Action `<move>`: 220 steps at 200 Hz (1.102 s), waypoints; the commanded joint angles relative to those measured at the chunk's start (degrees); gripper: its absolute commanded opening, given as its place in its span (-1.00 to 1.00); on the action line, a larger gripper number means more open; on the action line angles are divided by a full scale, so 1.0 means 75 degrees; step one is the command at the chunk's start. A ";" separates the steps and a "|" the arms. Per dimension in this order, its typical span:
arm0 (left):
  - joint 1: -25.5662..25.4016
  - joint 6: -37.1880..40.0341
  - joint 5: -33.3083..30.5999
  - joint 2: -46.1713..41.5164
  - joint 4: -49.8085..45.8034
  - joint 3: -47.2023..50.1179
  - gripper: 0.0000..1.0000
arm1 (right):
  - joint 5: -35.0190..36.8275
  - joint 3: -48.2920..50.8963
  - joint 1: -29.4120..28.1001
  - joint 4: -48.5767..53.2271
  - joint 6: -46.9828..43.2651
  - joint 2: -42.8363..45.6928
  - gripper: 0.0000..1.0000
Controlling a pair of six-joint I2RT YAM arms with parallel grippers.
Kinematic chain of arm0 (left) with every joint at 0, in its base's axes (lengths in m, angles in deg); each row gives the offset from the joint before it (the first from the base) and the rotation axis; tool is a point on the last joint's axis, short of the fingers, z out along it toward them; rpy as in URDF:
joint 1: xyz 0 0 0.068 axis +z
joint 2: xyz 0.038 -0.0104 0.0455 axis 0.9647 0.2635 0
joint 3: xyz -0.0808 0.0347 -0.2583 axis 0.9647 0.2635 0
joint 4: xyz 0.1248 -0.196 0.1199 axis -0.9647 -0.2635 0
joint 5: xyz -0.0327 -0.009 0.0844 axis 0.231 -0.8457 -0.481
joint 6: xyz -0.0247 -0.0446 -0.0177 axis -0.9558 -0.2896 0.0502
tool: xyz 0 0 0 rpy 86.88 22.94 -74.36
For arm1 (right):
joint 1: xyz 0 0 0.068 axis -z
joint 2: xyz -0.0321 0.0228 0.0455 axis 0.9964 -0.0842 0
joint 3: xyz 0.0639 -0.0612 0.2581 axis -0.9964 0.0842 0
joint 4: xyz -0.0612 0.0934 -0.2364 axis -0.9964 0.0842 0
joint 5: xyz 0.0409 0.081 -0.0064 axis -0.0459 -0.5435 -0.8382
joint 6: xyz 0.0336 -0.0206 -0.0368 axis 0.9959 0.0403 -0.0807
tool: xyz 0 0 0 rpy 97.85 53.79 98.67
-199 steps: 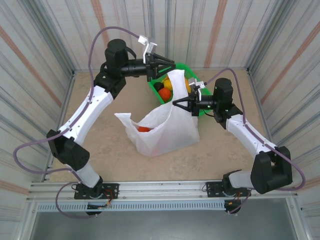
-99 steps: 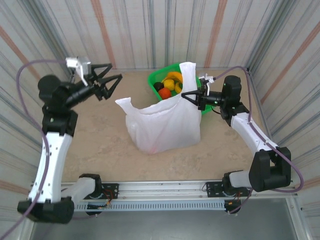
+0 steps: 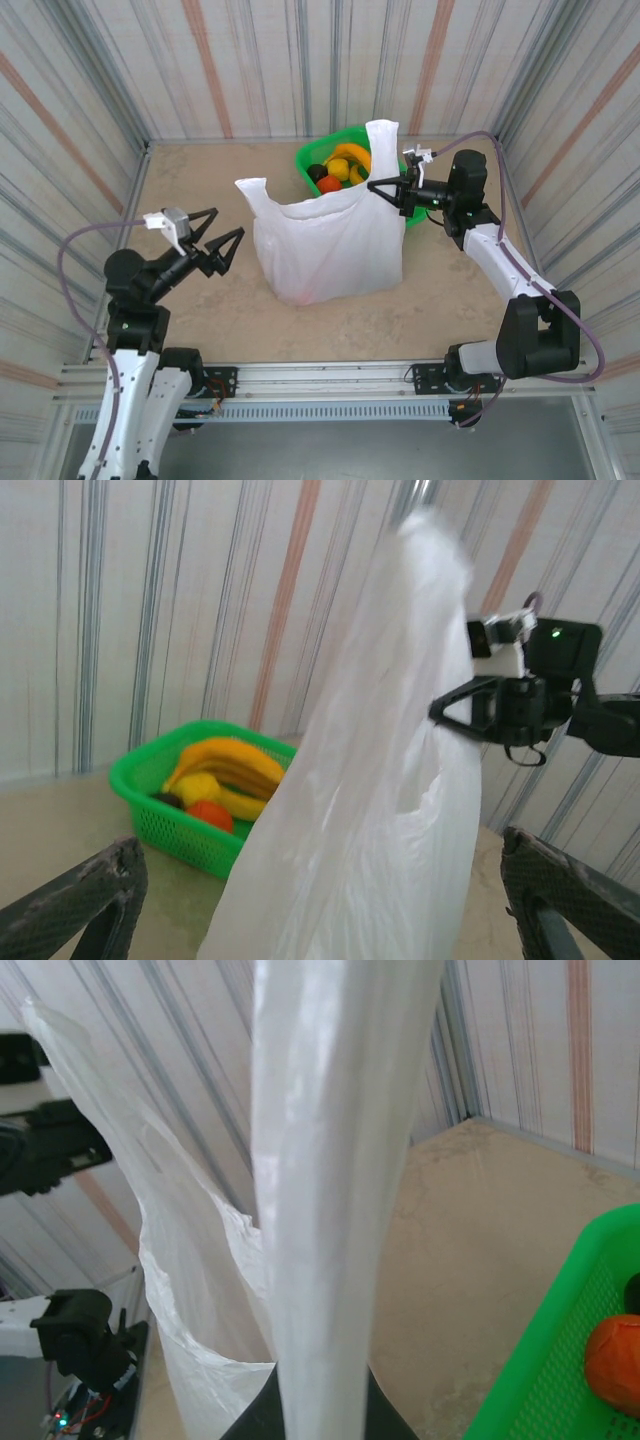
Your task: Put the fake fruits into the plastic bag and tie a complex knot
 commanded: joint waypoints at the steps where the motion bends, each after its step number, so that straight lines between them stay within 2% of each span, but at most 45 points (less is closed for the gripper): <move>1: -0.0296 -0.0891 0.0351 0.0653 0.2388 0.0548 0.88 | -0.0013 -0.0089 0.0015 -0.0246 0.0198 0.0080 -1.00; 16: -0.0847 -0.0710 0.0395 0.1258 0.3180 0.0670 0.88 | -0.0013 -0.0108 -0.0001 -0.0235 0.0196 0.0110 -1.00; 35: -0.1467 -0.0319 0.0003 0.1932 0.3633 0.0615 0.89 | -0.0040 -0.0121 -0.0029 -0.0218 0.0204 0.0159 -1.00; 57: -0.1599 -0.0442 -0.0240 0.2689 0.4752 0.0646 0.90 | -0.0052 -0.0090 -0.0060 -0.0186 0.0211 0.0238 -1.00; 84: -0.1741 -0.0843 0.0194 0.3622 0.6190 0.0548 0.85 | -0.0048 -0.0070 -0.0054 -0.0104 0.0179 0.0323 -1.00; 115: -0.2054 -0.0839 0.0361 0.4285 0.6839 0.0437 0.72 | -0.0048 -0.0076 -0.0031 -0.0012 0.0130 0.0389 -1.00; 176: -0.2055 -0.0998 0.0392 0.5028 0.7957 0.0430 0.17 | -0.0060 -0.0073 -0.0042 0.0042 0.0130 0.0435 -1.00; 220: -0.2040 -0.0766 0.0429 0.5119 0.7817 0.0336 -0.60 | 0.0005 -0.0025 -0.0039 0.0231 0.0005 0.0474 -1.00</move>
